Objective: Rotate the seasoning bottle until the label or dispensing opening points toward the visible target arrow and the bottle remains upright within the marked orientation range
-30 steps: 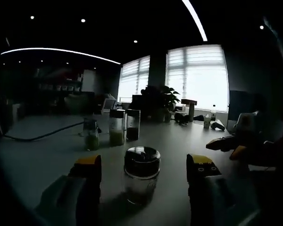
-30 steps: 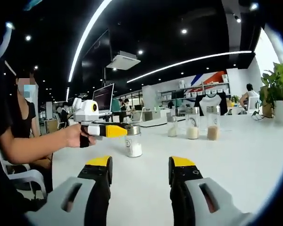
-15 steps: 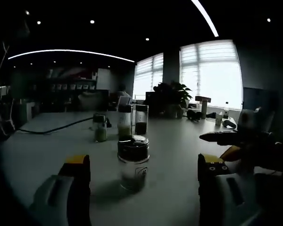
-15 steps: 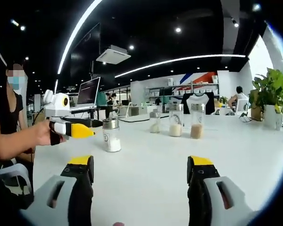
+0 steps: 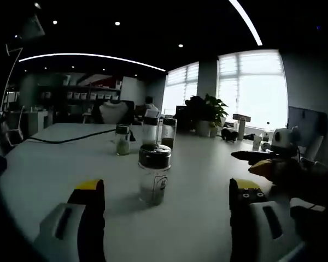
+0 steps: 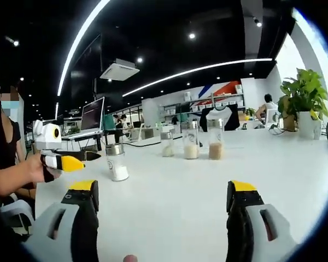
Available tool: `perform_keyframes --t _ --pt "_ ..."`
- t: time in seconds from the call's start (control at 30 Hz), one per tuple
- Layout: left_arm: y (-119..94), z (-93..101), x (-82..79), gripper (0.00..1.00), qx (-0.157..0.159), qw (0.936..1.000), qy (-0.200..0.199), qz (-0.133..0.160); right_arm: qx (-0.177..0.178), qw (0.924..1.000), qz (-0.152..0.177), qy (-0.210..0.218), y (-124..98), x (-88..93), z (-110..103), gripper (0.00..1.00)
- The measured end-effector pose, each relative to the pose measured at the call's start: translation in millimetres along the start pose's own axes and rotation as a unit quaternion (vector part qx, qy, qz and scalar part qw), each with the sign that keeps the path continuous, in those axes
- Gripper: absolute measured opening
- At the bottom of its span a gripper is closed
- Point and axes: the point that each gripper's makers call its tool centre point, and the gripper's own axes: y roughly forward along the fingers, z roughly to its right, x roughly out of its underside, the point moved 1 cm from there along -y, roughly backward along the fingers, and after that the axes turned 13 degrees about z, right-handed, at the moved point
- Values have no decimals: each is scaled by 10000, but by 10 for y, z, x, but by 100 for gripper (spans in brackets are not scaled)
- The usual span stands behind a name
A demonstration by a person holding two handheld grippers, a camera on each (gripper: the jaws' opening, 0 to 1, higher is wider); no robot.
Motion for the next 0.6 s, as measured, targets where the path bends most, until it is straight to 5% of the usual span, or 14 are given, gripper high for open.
perform_keyframes --t 0.6 --pt "-65 127 17 100 9 10000 51 -2 -552 9984 141 -15 567 -180 -40 99"
